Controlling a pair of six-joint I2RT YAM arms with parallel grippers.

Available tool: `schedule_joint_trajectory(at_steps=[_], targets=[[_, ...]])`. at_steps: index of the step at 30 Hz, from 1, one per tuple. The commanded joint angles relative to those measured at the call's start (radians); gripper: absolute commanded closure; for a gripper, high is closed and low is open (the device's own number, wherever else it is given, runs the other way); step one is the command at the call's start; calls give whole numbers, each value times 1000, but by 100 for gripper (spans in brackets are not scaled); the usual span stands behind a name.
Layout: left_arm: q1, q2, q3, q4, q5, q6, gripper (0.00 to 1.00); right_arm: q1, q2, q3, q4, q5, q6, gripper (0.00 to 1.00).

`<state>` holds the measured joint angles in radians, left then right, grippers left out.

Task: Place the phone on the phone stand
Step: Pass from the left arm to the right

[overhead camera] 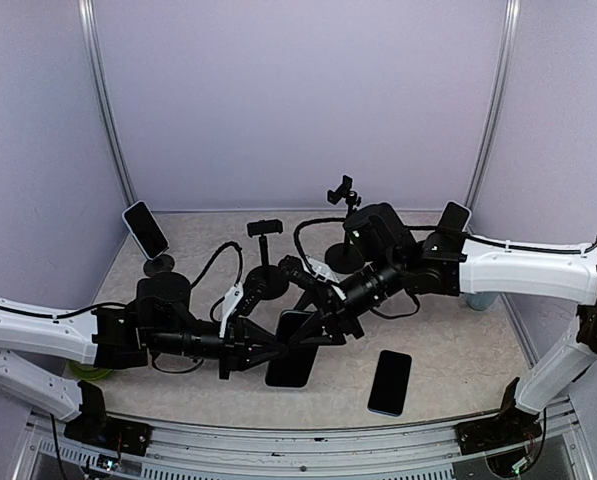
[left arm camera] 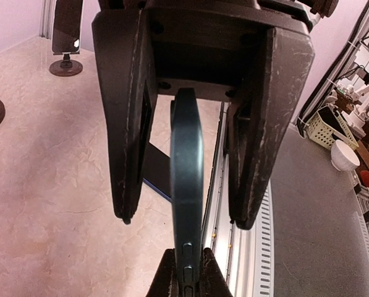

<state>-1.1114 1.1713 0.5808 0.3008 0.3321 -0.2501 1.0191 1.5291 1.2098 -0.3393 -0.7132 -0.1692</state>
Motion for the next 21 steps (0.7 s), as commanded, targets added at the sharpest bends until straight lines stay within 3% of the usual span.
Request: schedule_joint_trajectory(at_steps=[1,8,12,19,21], targets=[[4,-29,-2,86,1,-6,100,9,19,-12,30,-42,15,57],[5,-28,-6,87,-2,-9,100,13,41,-5,29,-70,16,72],[4,-28,-8,81,-8,-8,100,13,41,-3,31,-89,15,99],[4,-43,-14,75,-33,-6,100,14,37,-2,26,-106,13,100],[5,-52,-14,66,-49,-3,92,14,35,-1,21,-108,14,100]])
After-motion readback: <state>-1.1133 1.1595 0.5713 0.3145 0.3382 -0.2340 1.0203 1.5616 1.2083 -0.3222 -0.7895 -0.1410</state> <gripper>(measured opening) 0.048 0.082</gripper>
